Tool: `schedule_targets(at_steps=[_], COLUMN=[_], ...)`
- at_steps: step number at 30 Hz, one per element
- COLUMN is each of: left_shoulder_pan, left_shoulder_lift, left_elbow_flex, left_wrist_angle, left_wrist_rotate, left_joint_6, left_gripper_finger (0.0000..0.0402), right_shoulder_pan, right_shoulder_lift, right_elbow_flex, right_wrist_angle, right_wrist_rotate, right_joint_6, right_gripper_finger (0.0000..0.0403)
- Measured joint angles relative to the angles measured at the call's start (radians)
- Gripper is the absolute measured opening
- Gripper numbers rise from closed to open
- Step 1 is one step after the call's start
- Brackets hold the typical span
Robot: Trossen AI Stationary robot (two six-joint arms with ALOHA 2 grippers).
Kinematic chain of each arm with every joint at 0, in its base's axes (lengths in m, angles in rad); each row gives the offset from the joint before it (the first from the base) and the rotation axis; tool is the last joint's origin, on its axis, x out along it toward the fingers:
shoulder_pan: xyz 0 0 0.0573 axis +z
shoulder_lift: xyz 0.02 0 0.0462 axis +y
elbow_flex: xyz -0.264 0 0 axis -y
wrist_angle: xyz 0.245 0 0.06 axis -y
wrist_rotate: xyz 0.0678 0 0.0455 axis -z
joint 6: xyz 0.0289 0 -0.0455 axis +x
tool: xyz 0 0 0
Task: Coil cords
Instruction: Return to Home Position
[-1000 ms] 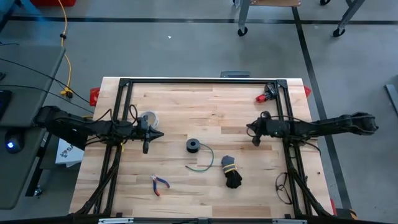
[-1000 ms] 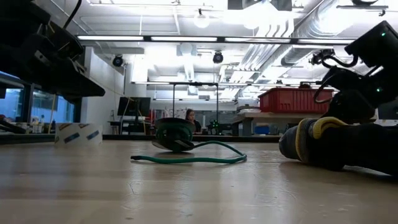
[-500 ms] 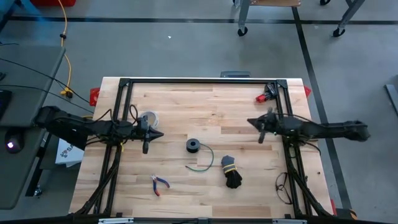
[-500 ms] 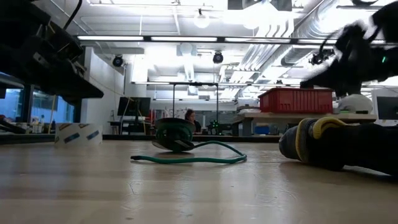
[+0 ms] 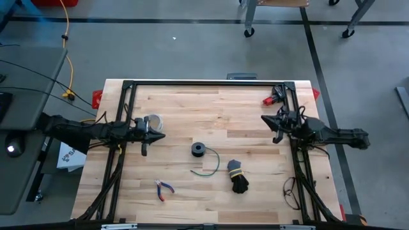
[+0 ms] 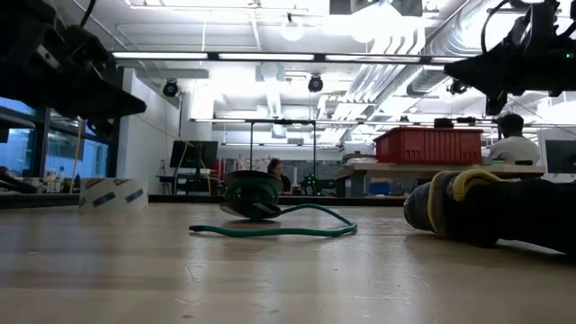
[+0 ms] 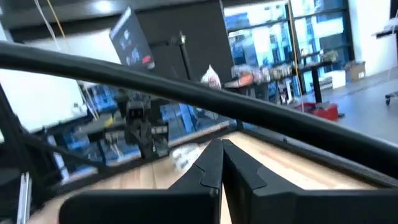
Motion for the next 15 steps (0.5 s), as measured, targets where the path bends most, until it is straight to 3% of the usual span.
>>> schedule_targets(at_steps=[6, 15], left_shoulder_pan=[0.000, -0.001], left_shoulder_lift=[-0.007, -0.110], left_elbow_flex=[0.000, 0.000], left_wrist_angle=[0.000, 0.013], left_wrist_rotate=[0.007, 0.006], left_joint_6=[0.000, 0.000], left_gripper_finger=[0.0001, 0.0001], right_shoulder_pan=[0.006, 0.006], right_shoulder_lift=[0.000, 0.014], right_elbow_flex=[0.000, 0.000], right_wrist_angle=[-0.048, -0.080], right_wrist_rotate=[-0.004, -0.003], right_joint_6=[0.000, 0.000], right_gripper_finger=[0.0000, 0.0000])
